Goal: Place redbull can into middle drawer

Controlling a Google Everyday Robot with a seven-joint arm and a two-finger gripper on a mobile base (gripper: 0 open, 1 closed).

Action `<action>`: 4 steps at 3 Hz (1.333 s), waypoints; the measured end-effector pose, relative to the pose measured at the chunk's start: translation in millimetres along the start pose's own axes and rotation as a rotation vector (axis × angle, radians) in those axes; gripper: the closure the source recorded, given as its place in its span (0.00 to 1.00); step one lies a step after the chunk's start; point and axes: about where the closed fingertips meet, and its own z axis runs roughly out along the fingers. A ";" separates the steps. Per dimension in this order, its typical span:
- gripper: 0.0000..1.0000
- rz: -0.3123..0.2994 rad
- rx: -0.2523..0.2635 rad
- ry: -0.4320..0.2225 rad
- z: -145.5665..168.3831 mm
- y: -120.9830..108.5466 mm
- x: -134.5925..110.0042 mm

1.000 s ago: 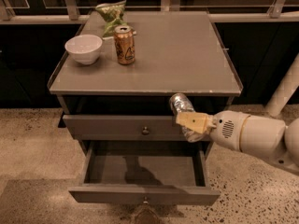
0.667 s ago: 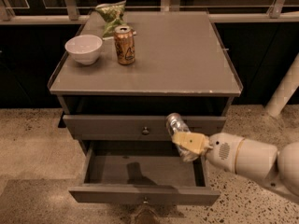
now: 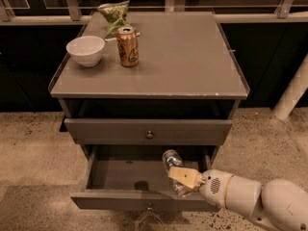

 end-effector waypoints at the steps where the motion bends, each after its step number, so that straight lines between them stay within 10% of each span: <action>1: 1.00 0.055 0.026 0.010 23.9 -28.0 16.5; 4: 1.00 0.125 0.045 -0.020 36.8 -54.7 15.4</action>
Offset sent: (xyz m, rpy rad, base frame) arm 0.0026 0.0060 -0.0357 0.0060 0.0498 -0.0239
